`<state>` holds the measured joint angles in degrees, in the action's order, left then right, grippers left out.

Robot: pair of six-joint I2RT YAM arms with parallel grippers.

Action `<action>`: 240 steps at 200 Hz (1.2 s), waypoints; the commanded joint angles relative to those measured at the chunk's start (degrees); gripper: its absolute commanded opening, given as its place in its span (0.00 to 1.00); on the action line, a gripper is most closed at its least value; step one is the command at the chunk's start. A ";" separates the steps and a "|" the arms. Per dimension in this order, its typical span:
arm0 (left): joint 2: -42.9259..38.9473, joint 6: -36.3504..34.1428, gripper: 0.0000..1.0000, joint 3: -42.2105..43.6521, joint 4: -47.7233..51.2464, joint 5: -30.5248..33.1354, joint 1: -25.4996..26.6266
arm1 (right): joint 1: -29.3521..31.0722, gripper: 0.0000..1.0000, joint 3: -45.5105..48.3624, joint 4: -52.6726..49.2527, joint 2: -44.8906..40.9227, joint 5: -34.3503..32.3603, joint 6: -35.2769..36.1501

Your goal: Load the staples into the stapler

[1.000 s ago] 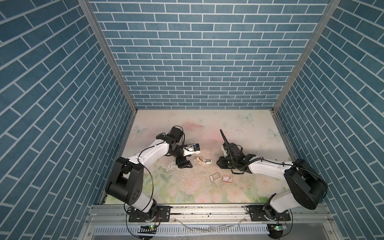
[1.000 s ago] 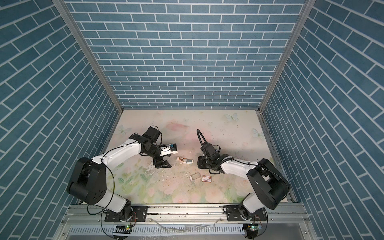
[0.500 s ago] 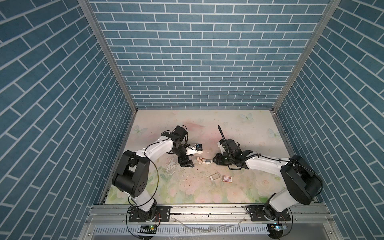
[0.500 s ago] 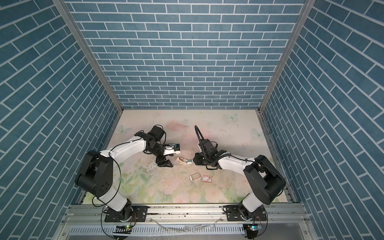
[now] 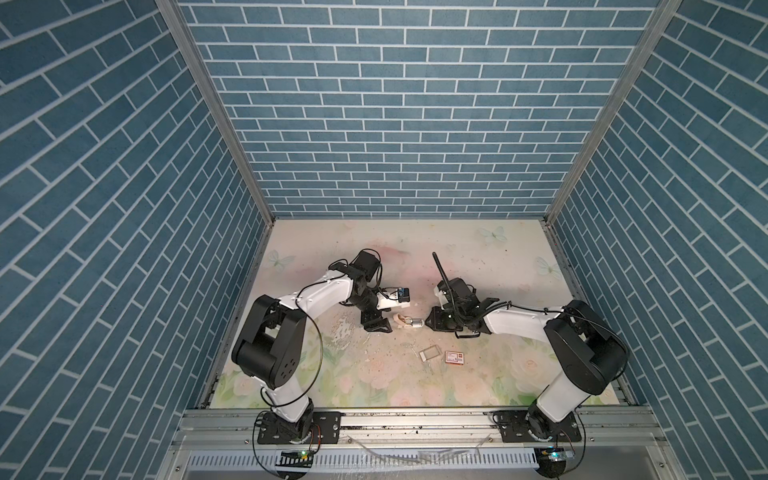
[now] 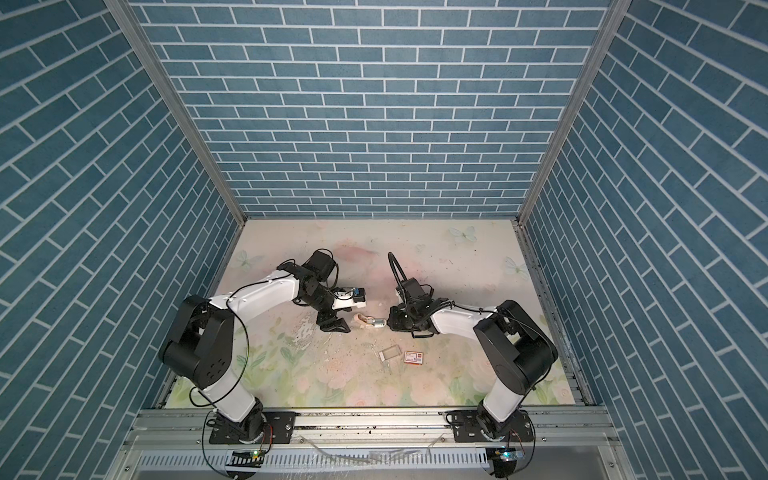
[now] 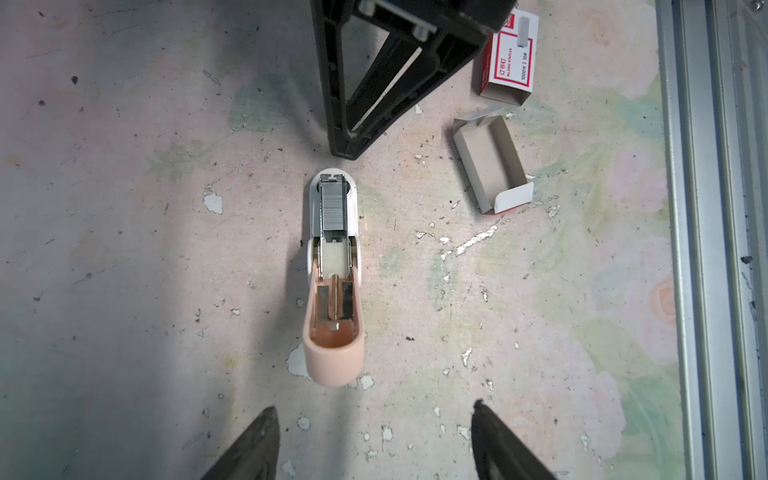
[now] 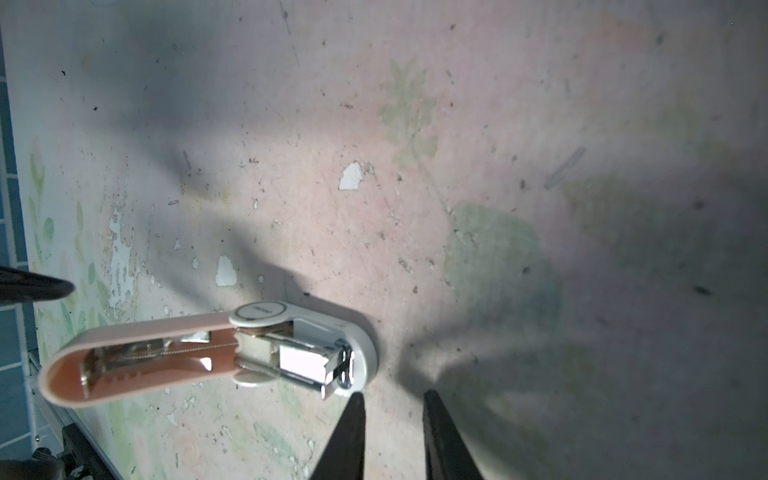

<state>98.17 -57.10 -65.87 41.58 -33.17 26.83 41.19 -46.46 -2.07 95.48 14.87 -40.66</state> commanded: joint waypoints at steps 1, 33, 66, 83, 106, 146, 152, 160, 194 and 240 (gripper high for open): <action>1.48 -0.90 0.72 -1.52 0.47 0.38 0.59 | -0.32 0.26 -1.36 -0.03 0.77 0.77 0.51; 1.88 -1.09 0.72 -1.71 0.15 0.56 0.91 | -0.36 0.26 -2.34 -0.89 1.26 0.95 1.15; 1.98 -1.09 0.71 -1.63 -0.26 0.65 1.12 | -0.56 0.26 -3.39 -0.92 2.46 1.30 1.47; 1.98 -1.10 0.70 -1.55 -0.36 0.74 1.23 | -0.69 0.26 -3.81 -0.67 3.46 1.38 1.55; 2.02 -1.10 0.69 -1.55 -0.52 0.65 1.30 | -0.75 0.26 -3.82 -0.66 4.01 1.04 1.55; 2.08 -1.09 0.68 -1.46 -0.89 0.56 1.30 | -0.78 0.25 -3.72 -0.75 4.08 1.18 1.47; 2.13 -1.11 0.68 -1.50 -0.89 0.57 1.35 | -0.76 0.25 -3.81 -0.75 4.26 1.50 1.44; 2.20 -1.13 0.67 -1.55 -0.97 0.48 1.30 | -0.74 0.25 -3.98 -0.83 4.48 1.80 1.51; 2.38 -1.08 0.66 -1.68 -1.07 0.30 1.43 | -0.80 0.23 -4.68 -2.57 5.23 2.18 1.97; 2.79 -1.17 0.64 -2.14 -1.37 0.22 1.65 | -0.76 0.19 -5.31 -4.22 6.10 2.43 2.34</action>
<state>99.79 -57.67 -66.54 39.75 -32.40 28.01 40.60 -50.85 -3.25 100.01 16.86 -39.64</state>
